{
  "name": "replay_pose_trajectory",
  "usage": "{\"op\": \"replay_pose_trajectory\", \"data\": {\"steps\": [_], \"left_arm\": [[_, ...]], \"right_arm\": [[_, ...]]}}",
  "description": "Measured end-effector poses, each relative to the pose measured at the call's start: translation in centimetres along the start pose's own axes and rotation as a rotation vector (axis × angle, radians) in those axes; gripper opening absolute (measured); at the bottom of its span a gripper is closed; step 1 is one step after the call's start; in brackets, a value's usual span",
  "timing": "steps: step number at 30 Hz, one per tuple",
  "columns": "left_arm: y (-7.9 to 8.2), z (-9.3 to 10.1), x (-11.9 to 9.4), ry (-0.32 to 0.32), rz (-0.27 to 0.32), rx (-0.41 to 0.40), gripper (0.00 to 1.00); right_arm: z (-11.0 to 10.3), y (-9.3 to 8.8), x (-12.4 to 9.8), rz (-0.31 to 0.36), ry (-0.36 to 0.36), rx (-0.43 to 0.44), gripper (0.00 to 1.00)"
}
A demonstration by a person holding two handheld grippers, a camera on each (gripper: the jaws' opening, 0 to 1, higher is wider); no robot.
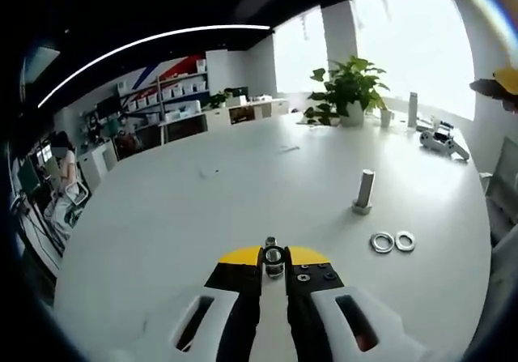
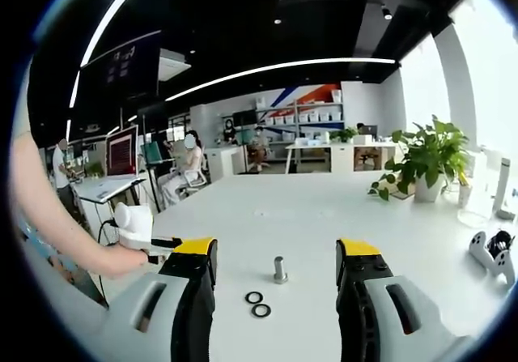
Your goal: Place the washer onto the threaded stud by aligning its center hole with the stud, sliding it down to the base, and recovering from edge contact or off-axis alignment until the washer reaches the visible bottom stop.
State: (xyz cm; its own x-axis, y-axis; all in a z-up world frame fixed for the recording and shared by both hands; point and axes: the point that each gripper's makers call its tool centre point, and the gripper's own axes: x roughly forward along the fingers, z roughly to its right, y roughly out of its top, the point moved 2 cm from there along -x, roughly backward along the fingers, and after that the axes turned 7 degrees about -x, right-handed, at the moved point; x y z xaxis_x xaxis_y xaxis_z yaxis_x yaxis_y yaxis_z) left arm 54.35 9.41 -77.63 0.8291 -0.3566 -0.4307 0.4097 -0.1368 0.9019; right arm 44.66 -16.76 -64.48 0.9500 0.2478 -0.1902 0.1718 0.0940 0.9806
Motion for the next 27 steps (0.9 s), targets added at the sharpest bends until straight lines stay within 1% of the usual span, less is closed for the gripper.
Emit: {"op": "replay_pose_trajectory", "data": {"steps": [5,6,10,13,15,17,23,27], "left_arm": [[0.5,-0.1,0.2,0.001,-0.005,0.009,0.08],[0.6,0.1,0.3,-0.005,-0.010,0.006,0.08],[0.5,0.3,0.9,-0.006,-0.045,0.041,0.08],[0.6,0.1,1.1,-0.005,-0.051,0.021,0.08],[0.7,0.1,1.1,0.005,-0.053,0.040,0.08],[0.7,0.1,1.3,-0.002,-0.059,0.026,0.08],[0.7,0.2,1.7,-0.005,-0.075,0.041,0.08],[0.5,0.1,1.8,-0.001,-0.087,0.036,0.08]], "right_arm": [[-0.1,0.1,-0.1,0.003,-0.001,-0.003,0.61],[-0.1,0.2,-0.1,0.003,-0.001,-0.002,0.61],[0.0,0.2,-0.2,0.002,-0.004,0.001,0.61],[0.0,0.2,-0.2,0.001,-0.006,0.002,0.61],[-0.1,0.1,-0.2,0.000,-0.002,0.001,0.61],[-0.1,0.2,-0.1,0.002,0.000,0.003,0.61],[0.1,0.1,0.0,0.003,0.004,0.005,0.61],[0.2,0.0,0.0,0.004,0.005,0.010,0.61]]}}
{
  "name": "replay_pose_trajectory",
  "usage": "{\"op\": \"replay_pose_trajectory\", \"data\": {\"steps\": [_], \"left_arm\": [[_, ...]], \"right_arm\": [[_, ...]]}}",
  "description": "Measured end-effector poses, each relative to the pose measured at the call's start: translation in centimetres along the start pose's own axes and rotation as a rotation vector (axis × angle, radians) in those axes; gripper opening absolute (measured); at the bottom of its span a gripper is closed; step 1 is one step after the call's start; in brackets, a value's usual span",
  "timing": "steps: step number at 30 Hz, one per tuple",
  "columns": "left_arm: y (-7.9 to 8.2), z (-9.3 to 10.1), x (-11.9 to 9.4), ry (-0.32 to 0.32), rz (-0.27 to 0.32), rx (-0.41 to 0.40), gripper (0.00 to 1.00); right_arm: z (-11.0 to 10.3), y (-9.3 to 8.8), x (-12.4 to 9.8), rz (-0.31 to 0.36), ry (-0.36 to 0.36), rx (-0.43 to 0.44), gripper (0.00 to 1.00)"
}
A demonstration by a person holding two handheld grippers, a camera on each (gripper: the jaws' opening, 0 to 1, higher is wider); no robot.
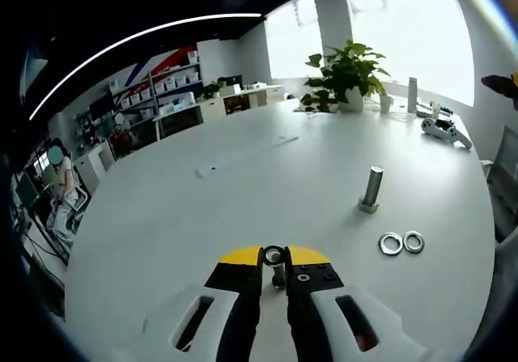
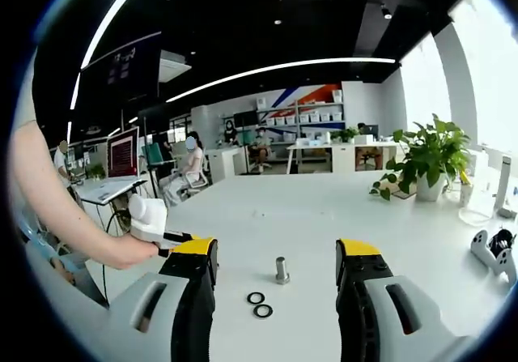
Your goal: Place the washer onto the threaded stud by aligning its center hole with the stud, sliding it down to the base, and recovering from edge contact or off-axis alignment until the washer reaches the visible bottom stop.
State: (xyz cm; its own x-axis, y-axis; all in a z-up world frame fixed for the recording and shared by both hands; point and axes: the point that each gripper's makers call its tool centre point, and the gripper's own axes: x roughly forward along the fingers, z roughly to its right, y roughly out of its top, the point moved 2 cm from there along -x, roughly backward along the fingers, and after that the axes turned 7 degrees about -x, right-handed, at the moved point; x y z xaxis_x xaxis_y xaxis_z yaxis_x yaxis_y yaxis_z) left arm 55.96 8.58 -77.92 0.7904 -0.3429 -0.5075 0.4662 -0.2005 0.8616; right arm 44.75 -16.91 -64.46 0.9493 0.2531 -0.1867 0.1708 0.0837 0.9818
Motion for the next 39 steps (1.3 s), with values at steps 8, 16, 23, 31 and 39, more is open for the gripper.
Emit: {"op": "replay_pose_trajectory", "data": {"steps": [8,16,23,31,39], "left_arm": [[-0.2,0.3,-0.2,-0.003,-0.017,0.015,0.08],[-0.2,0.5,-0.3,-0.014,-0.025,0.033,0.02],[-0.1,0.5,-0.8,-0.007,-0.018,0.023,0.06],[0.0,0.6,-1.1,-0.004,-0.005,0.002,0.09],[1.0,-0.1,-2.4,0.016,0.041,-0.043,0.12]], "right_arm": [[0.0,-0.1,0.1,0.001,0.003,0.006,0.61],[0.0,0.0,0.0,0.006,0.005,0.015,0.62],[-0.1,0.1,0.0,0.007,0.005,0.020,0.63],[-0.1,0.1,0.0,0.009,0.006,0.018,0.63],[0.0,0.0,0.2,0.010,0.006,0.010,0.63]]}}
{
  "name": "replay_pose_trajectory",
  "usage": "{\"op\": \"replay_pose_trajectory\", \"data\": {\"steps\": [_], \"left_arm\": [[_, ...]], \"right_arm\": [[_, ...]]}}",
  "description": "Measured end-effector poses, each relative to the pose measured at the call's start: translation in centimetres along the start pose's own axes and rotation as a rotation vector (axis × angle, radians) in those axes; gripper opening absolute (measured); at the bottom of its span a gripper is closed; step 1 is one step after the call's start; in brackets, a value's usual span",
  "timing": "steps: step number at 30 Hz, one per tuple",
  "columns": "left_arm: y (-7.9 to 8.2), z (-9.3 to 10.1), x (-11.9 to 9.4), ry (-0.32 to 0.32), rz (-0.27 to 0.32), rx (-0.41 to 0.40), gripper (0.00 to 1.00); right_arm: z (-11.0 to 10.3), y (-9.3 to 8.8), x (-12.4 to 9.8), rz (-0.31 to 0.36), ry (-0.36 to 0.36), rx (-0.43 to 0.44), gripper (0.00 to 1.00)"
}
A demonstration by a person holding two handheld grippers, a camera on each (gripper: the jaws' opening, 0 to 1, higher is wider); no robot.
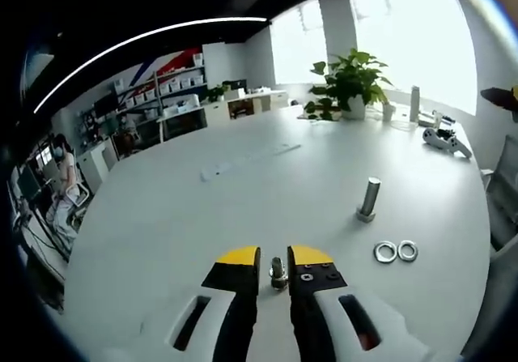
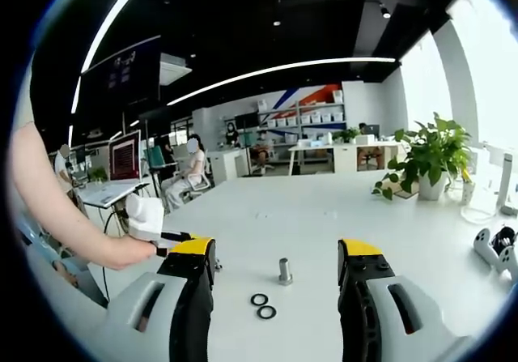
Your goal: Place the washer onto the threaded stud by aligning its center hole with the stud, sliding it down to the base, and recovering from edge contact or off-axis alignment until the washer reaches the visible bottom stop.
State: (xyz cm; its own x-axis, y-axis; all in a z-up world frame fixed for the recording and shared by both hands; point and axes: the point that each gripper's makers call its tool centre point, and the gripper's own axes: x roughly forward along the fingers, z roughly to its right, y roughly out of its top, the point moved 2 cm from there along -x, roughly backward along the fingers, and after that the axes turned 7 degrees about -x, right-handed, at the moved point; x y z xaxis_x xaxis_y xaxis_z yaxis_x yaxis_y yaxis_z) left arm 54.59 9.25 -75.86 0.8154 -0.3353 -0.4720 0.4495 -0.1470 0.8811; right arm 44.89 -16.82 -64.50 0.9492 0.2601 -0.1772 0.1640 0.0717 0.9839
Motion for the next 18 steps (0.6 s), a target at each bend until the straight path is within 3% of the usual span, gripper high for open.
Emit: {"op": "replay_pose_trajectory", "data": {"steps": [18], "left_arm": [[1.9,0.0,-7.2,-0.017,0.146,-0.080,0.14]], "right_arm": [[-0.8,0.0,-0.2,-0.014,0.008,-0.035,0.63]]}}
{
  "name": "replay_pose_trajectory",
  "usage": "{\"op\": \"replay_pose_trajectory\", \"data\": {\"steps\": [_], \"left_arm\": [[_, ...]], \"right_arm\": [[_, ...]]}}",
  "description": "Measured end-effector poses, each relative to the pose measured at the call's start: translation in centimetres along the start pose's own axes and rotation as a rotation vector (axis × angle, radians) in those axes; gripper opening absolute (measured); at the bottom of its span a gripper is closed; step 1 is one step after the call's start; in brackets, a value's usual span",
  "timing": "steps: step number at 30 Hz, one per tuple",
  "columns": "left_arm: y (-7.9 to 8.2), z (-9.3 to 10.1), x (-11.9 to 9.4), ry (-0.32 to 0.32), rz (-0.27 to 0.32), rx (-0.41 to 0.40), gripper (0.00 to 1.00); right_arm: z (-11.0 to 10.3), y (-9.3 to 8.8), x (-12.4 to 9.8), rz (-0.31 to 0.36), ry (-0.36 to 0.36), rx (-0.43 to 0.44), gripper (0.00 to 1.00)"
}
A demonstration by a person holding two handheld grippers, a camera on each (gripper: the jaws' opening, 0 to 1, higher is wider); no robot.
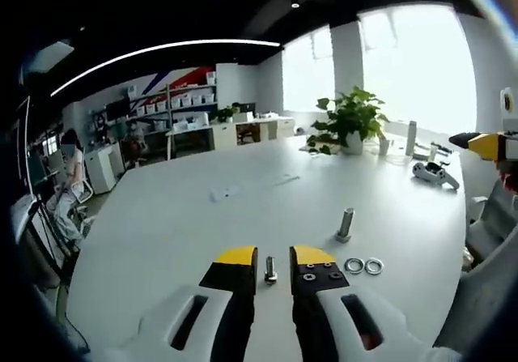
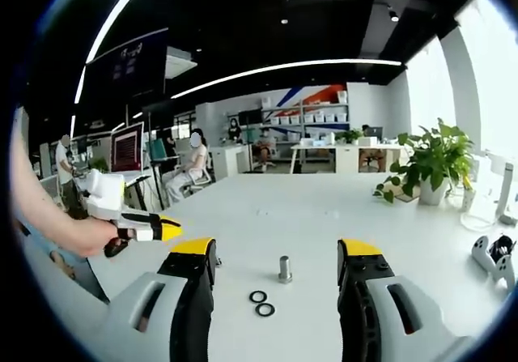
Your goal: Place the washer onto the threaded stud by aligning its center hole with the stud, sliding it down to the base, and recovering from edge contact or off-axis alignment until the washer reaches the visible bottom stop.
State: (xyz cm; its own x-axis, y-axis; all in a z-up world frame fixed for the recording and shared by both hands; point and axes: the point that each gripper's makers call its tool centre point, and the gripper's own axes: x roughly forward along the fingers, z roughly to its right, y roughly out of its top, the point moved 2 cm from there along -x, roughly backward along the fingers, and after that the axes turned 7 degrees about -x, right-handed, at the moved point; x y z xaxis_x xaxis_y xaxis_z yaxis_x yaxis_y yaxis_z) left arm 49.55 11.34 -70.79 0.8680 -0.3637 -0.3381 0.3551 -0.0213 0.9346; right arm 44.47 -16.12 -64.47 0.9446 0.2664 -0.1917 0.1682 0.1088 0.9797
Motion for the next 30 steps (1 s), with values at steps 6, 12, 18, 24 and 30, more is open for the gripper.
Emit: {"op": "replay_pose_trajectory", "data": {"steps": [6,12,18,24,30], "left_arm": [[0.7,0.6,-2.1,-0.023,0.042,-0.028,0.15],[1.6,1.2,-4.4,-0.029,0.086,-0.074,0.15],[2.0,2.4,-6.6,-0.080,0.107,-0.036,0.15],[2.5,3.0,-7.8,-0.084,0.140,-0.047,0.15],[3.2,4.7,-8.7,-0.111,0.178,-0.069,0.15]], "right_arm": [[-0.2,0.0,0.0,-0.005,-0.001,-0.024,0.63],[-0.5,-0.2,0.1,-0.019,0.008,-0.049,0.63],[-0.7,-0.3,0.0,-0.027,0.012,-0.065,0.63],[-0.8,-0.5,0.1,-0.041,0.019,-0.072,0.63],[-1.0,-0.6,0.2,-0.047,0.024,-0.080,0.63]]}}
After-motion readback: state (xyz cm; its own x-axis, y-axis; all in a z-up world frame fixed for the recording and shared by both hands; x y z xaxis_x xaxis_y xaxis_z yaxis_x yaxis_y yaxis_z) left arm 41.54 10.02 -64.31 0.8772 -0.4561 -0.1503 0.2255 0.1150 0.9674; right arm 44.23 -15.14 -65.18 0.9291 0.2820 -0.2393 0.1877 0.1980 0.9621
